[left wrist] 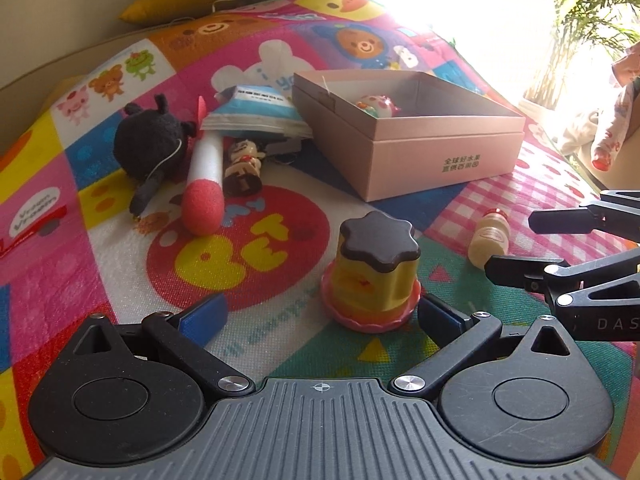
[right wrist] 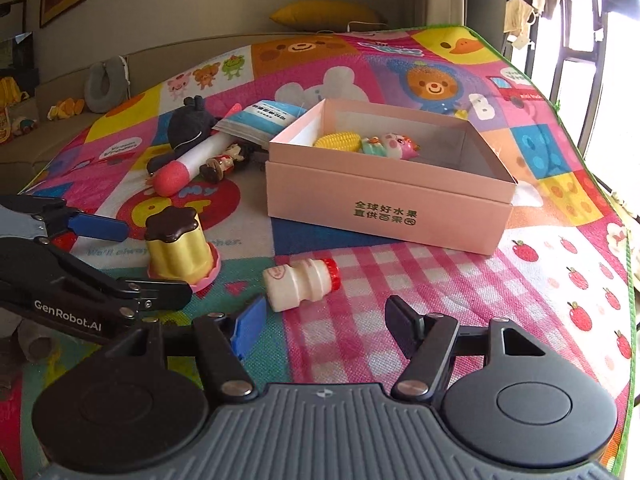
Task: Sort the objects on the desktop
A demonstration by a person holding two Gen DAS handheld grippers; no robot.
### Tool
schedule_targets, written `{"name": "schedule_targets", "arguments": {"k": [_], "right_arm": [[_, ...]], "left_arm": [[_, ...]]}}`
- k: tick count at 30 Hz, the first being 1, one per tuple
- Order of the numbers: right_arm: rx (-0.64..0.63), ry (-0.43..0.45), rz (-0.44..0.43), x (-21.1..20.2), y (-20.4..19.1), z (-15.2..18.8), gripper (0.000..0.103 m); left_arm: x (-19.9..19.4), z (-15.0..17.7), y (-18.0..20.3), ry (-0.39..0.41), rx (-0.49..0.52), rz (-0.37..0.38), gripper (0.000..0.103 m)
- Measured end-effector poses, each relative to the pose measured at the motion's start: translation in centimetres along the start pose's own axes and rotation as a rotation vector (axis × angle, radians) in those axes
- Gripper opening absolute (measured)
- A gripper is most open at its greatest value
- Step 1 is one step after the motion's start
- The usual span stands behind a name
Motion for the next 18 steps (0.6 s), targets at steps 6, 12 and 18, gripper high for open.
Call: {"name": "schedule_targets", "arguments": {"k": [6, 12, 18], "right_arm": [[-0.054, 0.005, -0.013, 1.0, -0.8, -0.9, 0.066], [-0.066, -0.009, -0.040, 1.4, -0.7, -1.1, 0.066], [-0.029, 0.007, -0.064, 0.1, 0.2, -1.1, 0.066]], "left_arm": [[0.0, 0.0, -1.0, -0.001, -0.018, -0.016, 0.103], [0.0, 0.0, -1.0, 0.000, -0.014, -0.018, 0.103], [0.0, 0.0, -1.0, 0.001, -0.014, -0.019, 0.103]]}}
Point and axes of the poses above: each gripper's, at about its wrist camera, not at the fingertips, and x roughly the way its jaws point, y to its right, z to its underside, the point moved 10 cm from there along x, roughly the way its jaws point, and after that the axes turned 2 degrees about -z, right-handed, at the moved point
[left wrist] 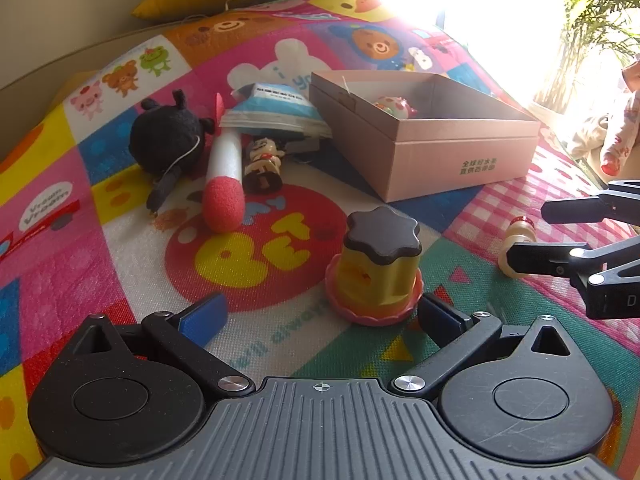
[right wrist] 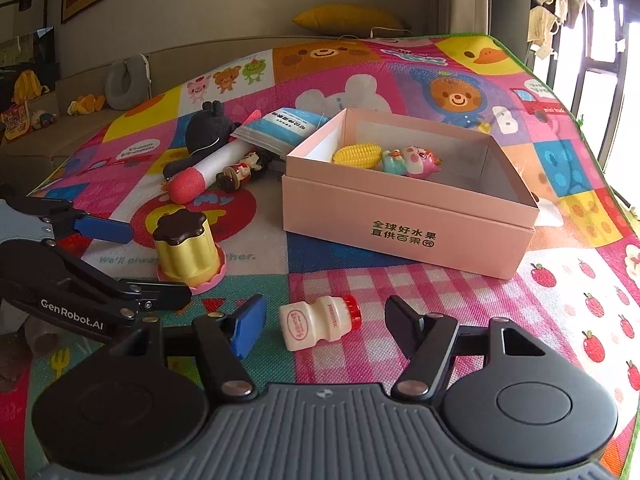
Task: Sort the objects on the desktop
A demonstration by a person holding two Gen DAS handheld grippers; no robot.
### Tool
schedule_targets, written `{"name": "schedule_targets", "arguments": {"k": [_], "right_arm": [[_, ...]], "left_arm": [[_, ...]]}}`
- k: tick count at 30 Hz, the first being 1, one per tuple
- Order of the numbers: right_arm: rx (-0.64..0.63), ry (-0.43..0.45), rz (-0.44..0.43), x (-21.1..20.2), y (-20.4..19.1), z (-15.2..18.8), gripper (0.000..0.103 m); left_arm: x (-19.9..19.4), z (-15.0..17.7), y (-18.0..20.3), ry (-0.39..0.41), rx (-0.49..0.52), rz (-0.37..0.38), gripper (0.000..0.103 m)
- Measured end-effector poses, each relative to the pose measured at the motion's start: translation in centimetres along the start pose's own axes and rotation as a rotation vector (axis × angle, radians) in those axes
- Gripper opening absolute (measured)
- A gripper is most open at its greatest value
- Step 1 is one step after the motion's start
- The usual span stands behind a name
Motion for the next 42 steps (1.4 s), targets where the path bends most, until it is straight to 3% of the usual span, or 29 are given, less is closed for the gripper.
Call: {"name": "schedule_targets", "arguments": {"k": [5, 12, 16, 20, 24, 28, 33, 42], "right_arm": [[-0.057, -0.025, 0.051, -1.2, 1.6, 0.9, 0.066], [-0.078, -0.050, 0.060, -0.4, 1.6, 1.6, 0.066], [-0.039, -0.063, 0.036, 0.5, 0.8, 1.1, 0.049], [0.003, -0.061, -0.059, 0.7, -1.0, 0.7, 0.046], [-0.009, -0.007, -0.099, 0.2, -2.4, 0.0, 0.046], [-0.053, 0.045, -0.051, -0.3, -2.3, -0.9, 0.050], [-0.093, 0.016, -0.008, 0.8, -1.4, -0.5, 0.062], [-0.070, -0.017, -0.066, 2.6, -1.1, -0.6, 0.062]], "left_arm": [[0.0, 0.0, 0.0, 0.000, 0.000, 0.000, 0.103], [0.0, 0.0, 0.0, 0.000, 0.000, 0.000, 0.103], [0.0, 0.0, 0.0, 0.001, 0.000, 0.000, 0.103], [0.0, 0.0, 0.0, 0.001, 0.000, 0.000, 0.103], [0.0, 0.0, 0.0, 0.001, 0.000, 0.000, 0.103], [0.0, 0.0, 0.0, 0.001, 0.000, -0.001, 0.103], [0.0, 0.0, 0.0, 0.001, 0.000, -0.001, 0.103], [0.0, 0.1, 0.0, 0.001, 0.000, -0.001, 0.103]]}}
Point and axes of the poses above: each gripper's, at about its wrist camera, not at the fingertips, and x roughly the way its jaws point, y to its right, z to its underside, the point moved 10 cm from there along x, roughly the way its jaws point, and after that the axes turned 2 degrees about -z, right-handed, at the moved point
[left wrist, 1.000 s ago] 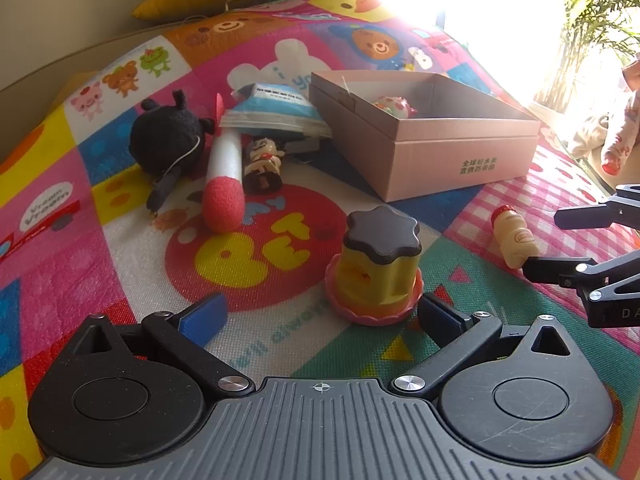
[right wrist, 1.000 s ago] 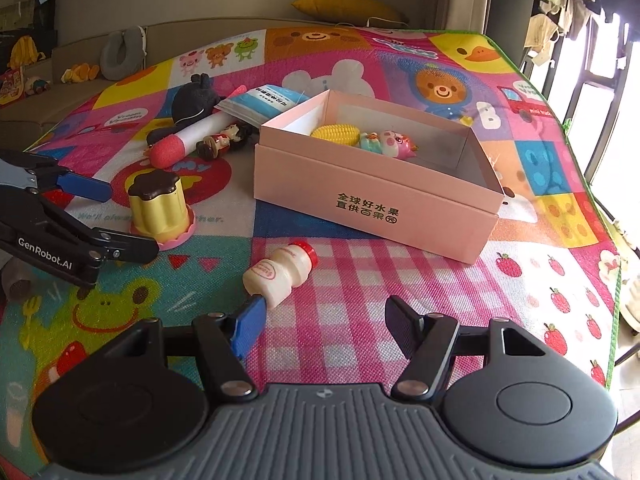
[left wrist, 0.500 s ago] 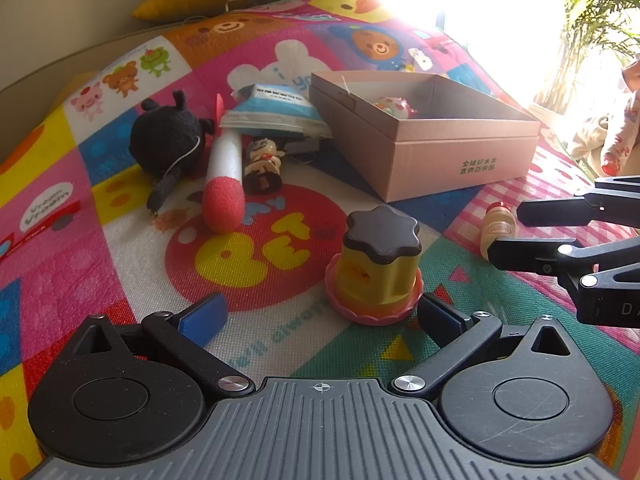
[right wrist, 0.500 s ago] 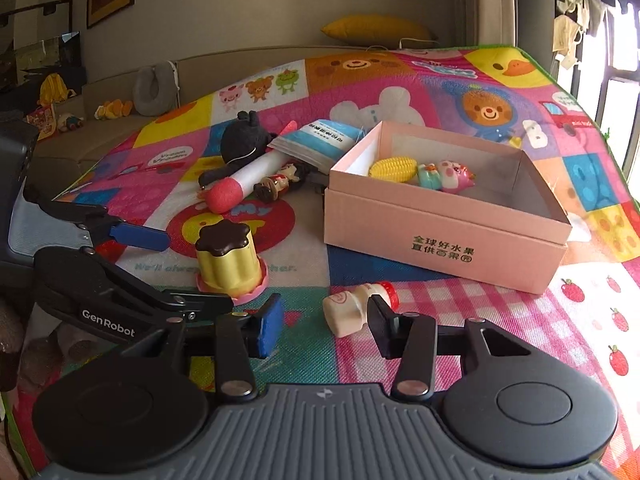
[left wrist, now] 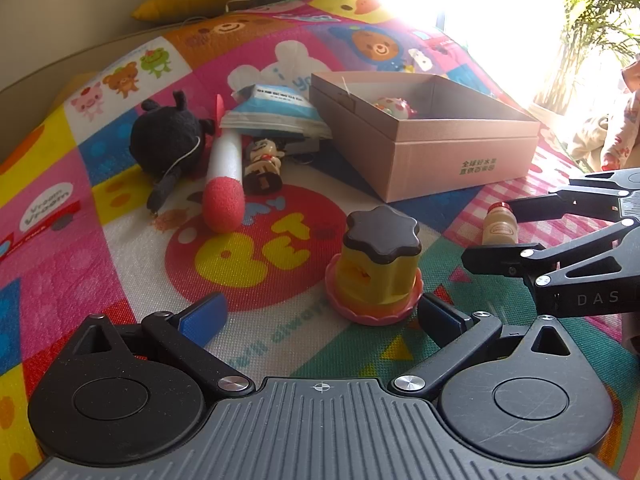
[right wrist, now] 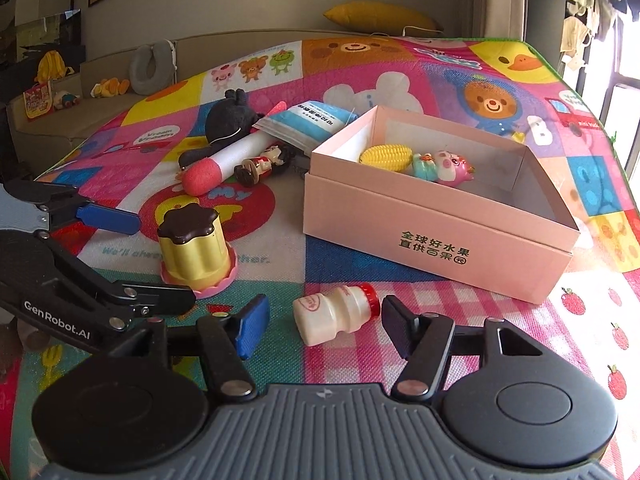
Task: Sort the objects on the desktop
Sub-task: 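Close the left tool on the pudding cup while the right tool closes on the white yogurt bottle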
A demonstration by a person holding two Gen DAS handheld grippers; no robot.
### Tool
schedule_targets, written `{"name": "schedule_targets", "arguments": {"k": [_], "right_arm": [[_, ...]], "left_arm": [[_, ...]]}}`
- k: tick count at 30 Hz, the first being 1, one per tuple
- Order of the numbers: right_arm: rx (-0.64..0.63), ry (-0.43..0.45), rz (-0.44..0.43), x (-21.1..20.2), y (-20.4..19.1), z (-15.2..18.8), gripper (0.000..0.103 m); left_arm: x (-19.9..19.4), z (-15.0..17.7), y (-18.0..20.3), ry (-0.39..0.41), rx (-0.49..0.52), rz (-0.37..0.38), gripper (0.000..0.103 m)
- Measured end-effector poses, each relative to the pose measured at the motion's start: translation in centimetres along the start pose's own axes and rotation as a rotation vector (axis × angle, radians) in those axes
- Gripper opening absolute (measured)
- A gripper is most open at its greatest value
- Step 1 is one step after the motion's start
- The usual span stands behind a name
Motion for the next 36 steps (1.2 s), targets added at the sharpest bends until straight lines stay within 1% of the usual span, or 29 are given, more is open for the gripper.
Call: {"name": "schedule_targets", "arguments": {"k": [1, 2, 3, 5, 7, 10, 12, 13, 14, 16, 18, 21, 25, 28, 30, 32, 34, 36], "right_arm": [[0.004, -0.004, -0.005, 0.2, 0.1, -0.1, 0.061], [0.003, -0.010, -0.007, 0.3, 0.2, -0.1, 0.057], [-0.001, -0.015, -0.004, 0.4, 0.3, 0.0, 0.047], [0.001, -0.020, 0.003, 0.2, 0.4, 0.0, 0.047], [0.001, -0.011, 0.009, -0.5, 0.5, 0.1, 0.047], [0.004, 0.003, 0.025, -1.8, 0.5, 0.3, 0.047], [0.017, 0.008, 0.042, -2.6, 0.9, 0.5, 0.047], [0.024, 0.011, 0.051, -3.1, 1.1, 0.6, 0.047], [0.032, 0.013, 0.060, -3.5, 1.3, 0.7, 0.047], [0.050, 0.013, 0.073, -4.2, 1.6, 1.0, 0.047], [0.060, 0.010, 0.082, -4.8, 1.8, 1.4, 0.047], [0.071, 0.004, 0.089, -5.4, 1.6, 1.9, 0.047], [0.077, 0.004, 0.095, -6.4, 1.2, 2.2, 0.047], [0.061, 0.018, 0.104, -7.7, 0.7, 2.1, 0.047], [0.050, 0.035, 0.111, -8.8, 0.5, 1.8, 0.047], [0.043, 0.057, 0.118, -10.1, 0.4, 1.3, 0.047], [0.041, 0.089, 0.124, -11.7, 0.4, 0.5, 0.047], [0.039, 0.134, 0.122, -13.4, 0.6, -0.9, 0.047]], "left_arm": [[0.0, 0.0, 0.0, 0.001, 0.000, 0.001, 0.103], [-0.1, 0.0, 0.0, 0.003, 0.000, 0.003, 0.103], [-0.2, -0.1, 0.1, 0.006, 0.000, 0.007, 0.103], [-0.6, -0.2, 0.4, 0.018, 0.008, 0.023, 0.103], [-0.7, -0.4, 1.3, 0.022, 0.025, 0.056, 0.103], [-0.2, -0.7, 2.2, 0.013, 0.056, 0.065, 0.102], [0.1, -1.0, 2.6, 0.010, 0.060, 0.074, 0.091], [0.2, -1.1, 2.7, 0.010, 0.062, 0.070, 0.081], [0.4, -1.3, 2.6, 0.013, 0.061, 0.060, 0.081], [0.7, -1.6, 2.7, 0.009, 0.054, 0.064, 0.080], [0.7, -1.6, 3.1, 0.012, 0.069, 0.065, 0.075], [0.4, -1.5, 4.1, 0.025, 0.112, 0.061, 0.061], [-0.6, -1.1, 5.1, 0.029, 0.149, 0.068, 0.061], [-2.1, -0.5, 6.0, 0.036, 0.167, 0.089, 0.061], [-3.5, -0.5, 6.7, 0.058, 0.182, 0.102, 0.061], [-5.2, -1.3, 7.2, 0.099, 0.192, 0.109, 0.061], [-7.1, -2.9, 7.6, 0.158, 0.203, 0.111, 0.061], [-8.8, -5.2, 8.1, 0.226, 0.223, 0.118, 0.061]]}}
Point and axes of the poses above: each gripper's, at about its wrist camera, not at the fingertips, and x roughly the way its jaws point, y to its right, z to its underside, the point moved 10 cm from there along x, roughly the way its jaws point, and after that the axes turned 2 degrees about -z, right-handed, at the moved point
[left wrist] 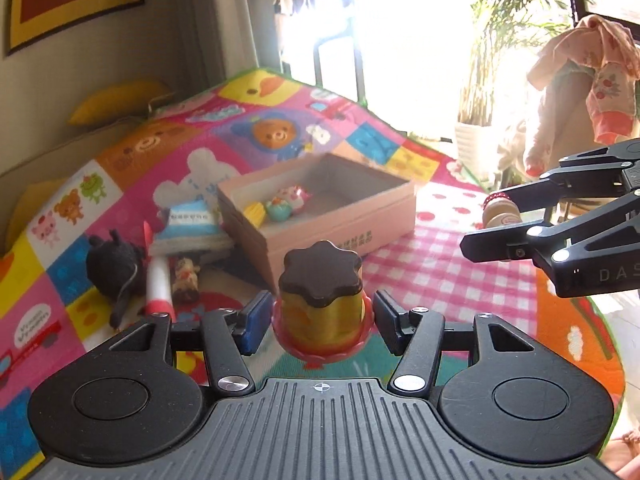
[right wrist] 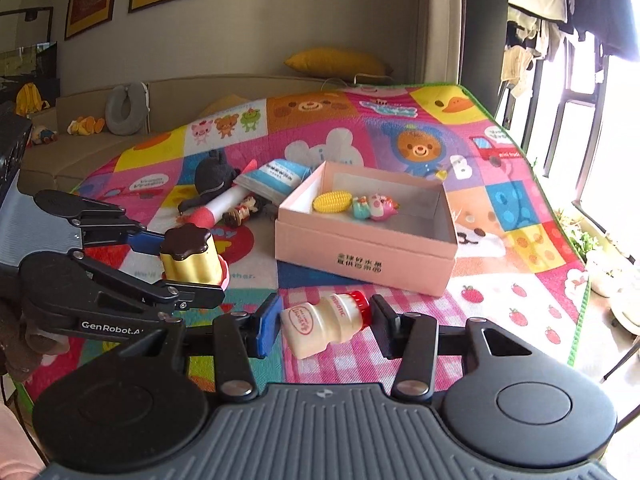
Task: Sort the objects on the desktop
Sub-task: 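Close the left tool on the pudding cup while the right tool closes on the white yogurt bottle, then drop the pudding cup into the pink box while the right tool drops the yogurt bottle in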
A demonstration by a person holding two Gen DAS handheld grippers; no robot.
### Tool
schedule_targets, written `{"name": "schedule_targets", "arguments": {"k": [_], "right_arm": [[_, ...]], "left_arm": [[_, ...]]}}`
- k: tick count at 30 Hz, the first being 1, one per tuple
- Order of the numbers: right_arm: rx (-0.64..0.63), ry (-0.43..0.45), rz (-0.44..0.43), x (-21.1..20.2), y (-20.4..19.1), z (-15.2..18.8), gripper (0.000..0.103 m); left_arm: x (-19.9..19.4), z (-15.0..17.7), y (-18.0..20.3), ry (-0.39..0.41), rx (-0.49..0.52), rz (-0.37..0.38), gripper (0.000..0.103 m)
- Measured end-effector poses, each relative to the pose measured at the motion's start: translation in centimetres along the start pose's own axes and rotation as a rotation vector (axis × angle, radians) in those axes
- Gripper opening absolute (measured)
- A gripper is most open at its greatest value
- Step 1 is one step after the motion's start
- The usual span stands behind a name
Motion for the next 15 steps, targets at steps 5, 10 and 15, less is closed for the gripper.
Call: {"name": "schedule_targets", "arguments": {"k": [5, 10, 15], "right_arm": [[0.013, 0.135, 0.029, -1.8, 2.6, -6.0, 0.047], [0.101, 0.227, 0.031, 1.2, 7.7, -12.6, 0.047], [0.223, 0.178, 0.038, 7.8, 12.6, -14.7, 0.065]], "left_arm": [[0.4, -6.9, 0.3, 0.145, 0.102, -0.031, 0.061], [6.0, -12.1, -0.1, 0.210, 0.090, -0.022, 0.062], [11.5, -12.1, -3.5, 0.141, -0.021, -0.028, 0.083]]}}
Point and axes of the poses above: each gripper's, at about its wrist camera, not at the fingertips, and x roughly the way its jaws point, y to its right, z to its underside, the point moved 10 cm from there along x, roughly the way its jaws point, and after that the axes turned 2 degrees about -z, right-handed, at the moved point
